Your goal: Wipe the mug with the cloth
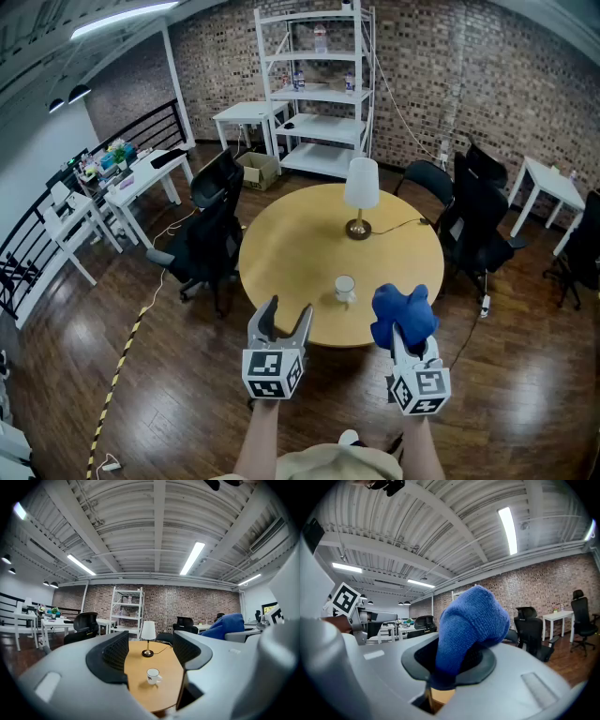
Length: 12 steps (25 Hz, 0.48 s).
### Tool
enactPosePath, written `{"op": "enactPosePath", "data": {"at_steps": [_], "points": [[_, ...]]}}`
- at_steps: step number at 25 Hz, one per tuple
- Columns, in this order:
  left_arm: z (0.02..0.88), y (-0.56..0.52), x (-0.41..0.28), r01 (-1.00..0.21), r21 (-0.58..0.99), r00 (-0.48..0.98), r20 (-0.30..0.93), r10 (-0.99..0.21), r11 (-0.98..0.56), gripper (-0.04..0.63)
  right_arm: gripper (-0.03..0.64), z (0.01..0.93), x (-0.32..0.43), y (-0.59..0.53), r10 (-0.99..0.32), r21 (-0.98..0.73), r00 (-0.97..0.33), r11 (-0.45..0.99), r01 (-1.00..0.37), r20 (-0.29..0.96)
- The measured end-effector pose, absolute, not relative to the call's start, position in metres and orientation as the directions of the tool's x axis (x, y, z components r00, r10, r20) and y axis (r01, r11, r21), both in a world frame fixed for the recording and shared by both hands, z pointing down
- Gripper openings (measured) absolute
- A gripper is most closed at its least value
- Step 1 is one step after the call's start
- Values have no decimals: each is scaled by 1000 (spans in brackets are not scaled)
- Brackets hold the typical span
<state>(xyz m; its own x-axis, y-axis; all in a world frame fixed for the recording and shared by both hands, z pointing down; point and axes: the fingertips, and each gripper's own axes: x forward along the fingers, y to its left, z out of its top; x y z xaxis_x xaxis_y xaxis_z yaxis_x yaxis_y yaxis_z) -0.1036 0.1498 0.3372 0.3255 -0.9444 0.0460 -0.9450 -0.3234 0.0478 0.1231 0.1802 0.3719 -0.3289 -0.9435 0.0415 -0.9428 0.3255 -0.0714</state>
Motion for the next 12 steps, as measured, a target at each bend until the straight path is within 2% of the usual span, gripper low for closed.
{"op": "enactPosePath", "data": {"at_steps": [7,12], "points": [[356,106,-59,-941,58,339,96,-936,-335,276,72,391,179,134,-942,-115,-330,322,-940,59],[370,76,-55,-936,41,352,138,-926,-349,276,73,411,180,107,-945,-92,-311,302,-949,104]]}}
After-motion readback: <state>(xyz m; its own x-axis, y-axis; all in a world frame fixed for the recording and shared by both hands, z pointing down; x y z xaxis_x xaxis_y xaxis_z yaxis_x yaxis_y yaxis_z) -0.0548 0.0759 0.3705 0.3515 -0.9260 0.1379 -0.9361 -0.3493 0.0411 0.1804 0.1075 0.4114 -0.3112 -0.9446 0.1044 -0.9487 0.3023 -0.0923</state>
